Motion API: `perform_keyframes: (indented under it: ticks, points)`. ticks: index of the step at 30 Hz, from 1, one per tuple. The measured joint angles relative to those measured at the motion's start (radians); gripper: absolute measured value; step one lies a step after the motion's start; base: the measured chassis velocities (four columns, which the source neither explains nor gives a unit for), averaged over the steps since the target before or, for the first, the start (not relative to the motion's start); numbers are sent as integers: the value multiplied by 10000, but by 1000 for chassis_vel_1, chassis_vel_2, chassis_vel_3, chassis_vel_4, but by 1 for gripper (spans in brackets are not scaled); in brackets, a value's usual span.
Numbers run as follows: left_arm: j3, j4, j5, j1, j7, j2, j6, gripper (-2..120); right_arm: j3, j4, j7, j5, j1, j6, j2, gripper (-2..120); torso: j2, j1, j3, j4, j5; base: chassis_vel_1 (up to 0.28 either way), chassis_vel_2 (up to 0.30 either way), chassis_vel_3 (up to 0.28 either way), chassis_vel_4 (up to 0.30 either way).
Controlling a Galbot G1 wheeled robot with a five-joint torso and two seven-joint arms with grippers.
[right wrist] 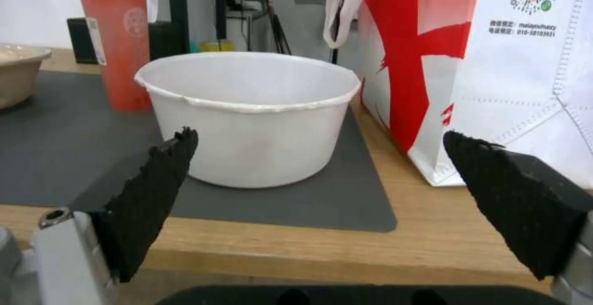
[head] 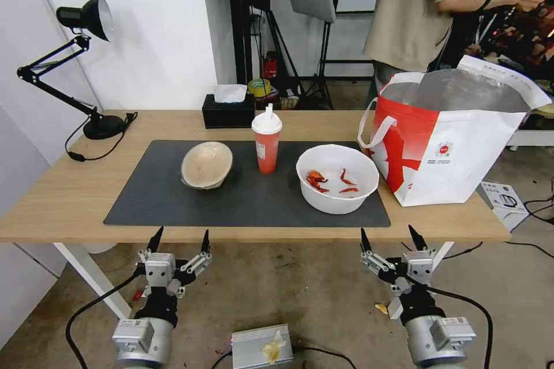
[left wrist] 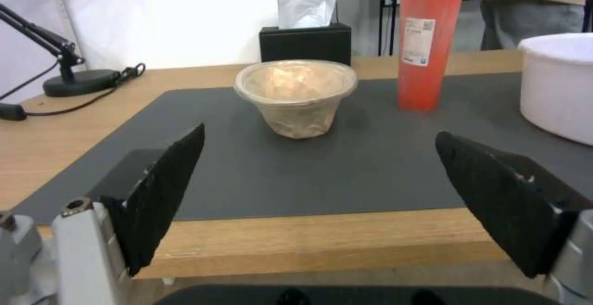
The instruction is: Pick up the trash from the table and place it into the takeout bag.
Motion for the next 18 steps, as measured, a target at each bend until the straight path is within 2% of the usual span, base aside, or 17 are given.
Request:
perform_keyframes:
  ticks: [18]
  points:
    - [0,0,0,0,0,0,0,100,0,0,0,0,0,0,0,100,0,0,0,0,0,0,0,0,0]
